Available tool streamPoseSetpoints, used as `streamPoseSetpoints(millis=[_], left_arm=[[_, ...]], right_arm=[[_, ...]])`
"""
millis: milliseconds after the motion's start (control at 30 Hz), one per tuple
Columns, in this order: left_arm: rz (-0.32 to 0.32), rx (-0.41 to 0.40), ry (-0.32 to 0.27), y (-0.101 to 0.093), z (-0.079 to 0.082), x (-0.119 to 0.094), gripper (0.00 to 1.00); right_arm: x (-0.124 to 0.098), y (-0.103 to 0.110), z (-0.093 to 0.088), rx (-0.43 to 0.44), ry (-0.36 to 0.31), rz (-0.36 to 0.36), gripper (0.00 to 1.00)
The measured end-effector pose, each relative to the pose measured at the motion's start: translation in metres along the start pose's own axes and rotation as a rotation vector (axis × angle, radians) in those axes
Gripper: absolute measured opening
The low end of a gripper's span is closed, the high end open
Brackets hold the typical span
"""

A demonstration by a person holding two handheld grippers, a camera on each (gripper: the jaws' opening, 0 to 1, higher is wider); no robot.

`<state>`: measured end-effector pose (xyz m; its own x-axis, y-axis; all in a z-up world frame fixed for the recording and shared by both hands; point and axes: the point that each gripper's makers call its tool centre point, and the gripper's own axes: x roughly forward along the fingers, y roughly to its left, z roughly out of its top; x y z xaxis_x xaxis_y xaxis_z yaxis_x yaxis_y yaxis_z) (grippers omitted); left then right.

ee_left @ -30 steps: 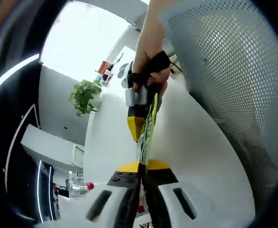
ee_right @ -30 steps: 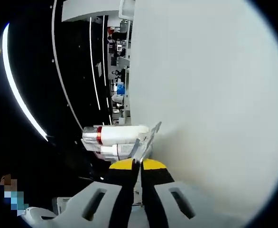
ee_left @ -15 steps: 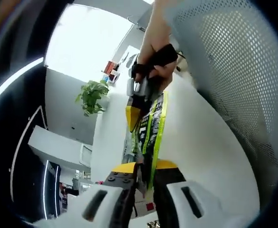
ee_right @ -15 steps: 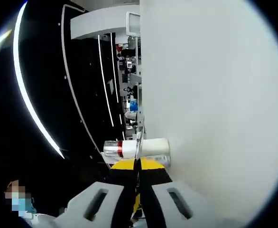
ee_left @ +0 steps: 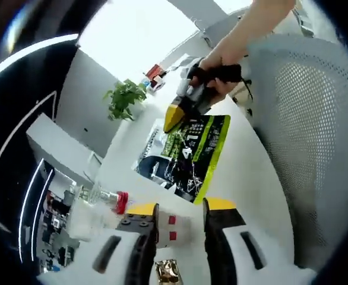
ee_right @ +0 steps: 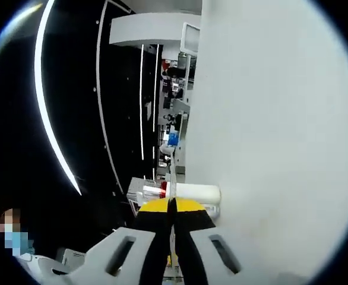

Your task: Arrange the skincare products in the storage area until every visible bottle or jar stands upright without overlapping.

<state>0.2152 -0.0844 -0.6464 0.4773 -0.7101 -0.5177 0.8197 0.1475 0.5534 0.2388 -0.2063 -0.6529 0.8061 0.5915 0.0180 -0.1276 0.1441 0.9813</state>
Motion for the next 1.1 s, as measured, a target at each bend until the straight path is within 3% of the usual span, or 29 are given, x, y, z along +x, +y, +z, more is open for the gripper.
streamPoseSetpoints(millis=[133,267,433,600,733,833,900,967,1100], left_arm=[[-0.019,-0.147,-0.018,0.007,-0.005,-0.011,0.37],[-0.04,-0.307,-0.057,0.009,-0.005,-0.02,0.4],[-0.076,-0.498,-0.174,0.009,0.01,-0.031,0.44],[-0.079,-0.535,-0.191,0.011,0.007,-0.038,0.45],[-0.111,-0.658,-0.287,0.014,0.016,-0.046,0.46],[-0.073,-0.629,-0.273,0.02,0.004,-0.048,0.45],[-0.1,-0.668,-0.27,0.019,0.0,-0.051,0.45],[-0.157,-0.736,-0.323,0.016,0.002,-0.057,0.45],[-0.173,-0.78,-0.361,0.017,-0.003,-0.064,0.41]], right_arm=[[-0.001,0.009,-0.01,-0.09,0.048,-0.003,0.01],[0.001,0.026,-0.019,-0.099,0.067,0.044,0.01],[0.006,0.049,-0.035,-0.157,0.122,0.101,0.01],[0.013,0.075,-0.053,-0.21,0.2,0.186,0.01],[0.02,0.087,-0.068,-0.257,0.268,0.225,0.01],[0.025,0.094,-0.078,-0.272,0.306,0.252,0.01],[0.028,0.099,-0.086,-0.281,0.336,0.274,0.01],[0.031,0.102,-0.094,-0.296,0.368,0.295,0.01],[0.036,0.108,-0.105,-0.302,0.404,0.335,0.01]])
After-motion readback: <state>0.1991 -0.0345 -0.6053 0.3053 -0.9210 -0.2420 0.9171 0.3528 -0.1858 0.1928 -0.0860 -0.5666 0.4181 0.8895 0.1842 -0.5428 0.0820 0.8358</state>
